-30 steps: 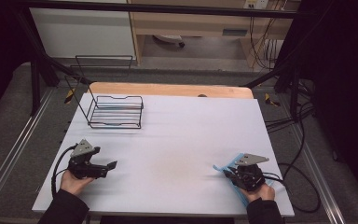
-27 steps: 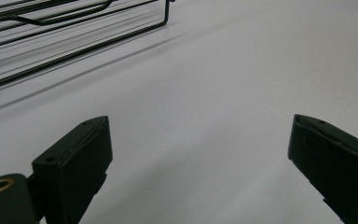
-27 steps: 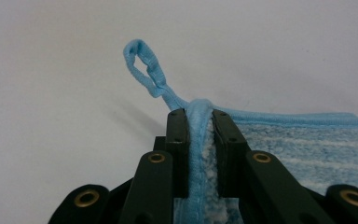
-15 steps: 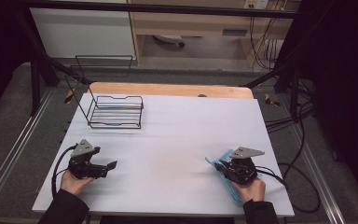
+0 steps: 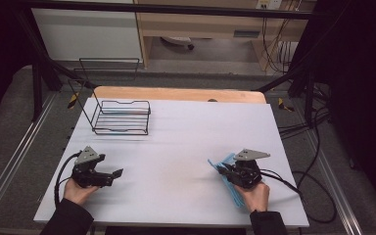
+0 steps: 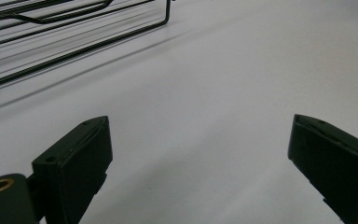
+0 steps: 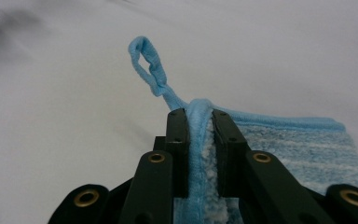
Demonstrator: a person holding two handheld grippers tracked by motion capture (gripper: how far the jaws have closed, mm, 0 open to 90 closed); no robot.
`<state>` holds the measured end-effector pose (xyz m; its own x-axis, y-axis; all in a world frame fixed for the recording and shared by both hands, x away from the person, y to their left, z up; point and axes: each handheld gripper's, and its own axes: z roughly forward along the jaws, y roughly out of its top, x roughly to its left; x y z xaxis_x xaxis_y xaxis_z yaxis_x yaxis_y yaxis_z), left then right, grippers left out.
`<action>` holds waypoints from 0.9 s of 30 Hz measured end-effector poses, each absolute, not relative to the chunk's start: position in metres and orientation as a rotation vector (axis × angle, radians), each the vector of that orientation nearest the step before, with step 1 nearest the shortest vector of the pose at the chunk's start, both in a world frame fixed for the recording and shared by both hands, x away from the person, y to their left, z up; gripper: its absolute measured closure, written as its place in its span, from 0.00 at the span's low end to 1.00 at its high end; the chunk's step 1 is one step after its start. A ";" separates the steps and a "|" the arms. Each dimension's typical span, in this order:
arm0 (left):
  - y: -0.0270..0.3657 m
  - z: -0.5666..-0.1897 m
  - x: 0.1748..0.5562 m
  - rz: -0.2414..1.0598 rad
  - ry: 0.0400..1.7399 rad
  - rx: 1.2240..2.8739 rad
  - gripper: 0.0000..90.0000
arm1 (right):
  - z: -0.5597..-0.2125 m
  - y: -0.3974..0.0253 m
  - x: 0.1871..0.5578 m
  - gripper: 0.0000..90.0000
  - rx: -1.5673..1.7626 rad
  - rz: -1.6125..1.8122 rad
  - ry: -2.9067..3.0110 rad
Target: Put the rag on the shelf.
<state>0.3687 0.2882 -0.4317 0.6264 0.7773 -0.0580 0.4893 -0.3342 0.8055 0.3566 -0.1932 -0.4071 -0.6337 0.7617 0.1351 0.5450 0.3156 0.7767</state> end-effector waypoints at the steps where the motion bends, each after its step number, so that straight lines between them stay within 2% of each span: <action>1: 0.288 -0.432 0.369 0.431 0.994 2.002 0.07 | -0.407 -0.187 0.360 0.88 1.180 1.228 2.328; 27: 0.288 -0.432 0.369 0.429 0.991 2.002 0.07 | -0.415 -0.099 0.410 0.88 1.210 1.247 2.357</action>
<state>0.3690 0.2880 -0.4317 0.6286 0.7755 -0.0588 0.4878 -0.3342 0.8064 0.4100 -0.0985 -0.4147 -0.6396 0.7479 0.1775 0.5675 0.3037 0.7653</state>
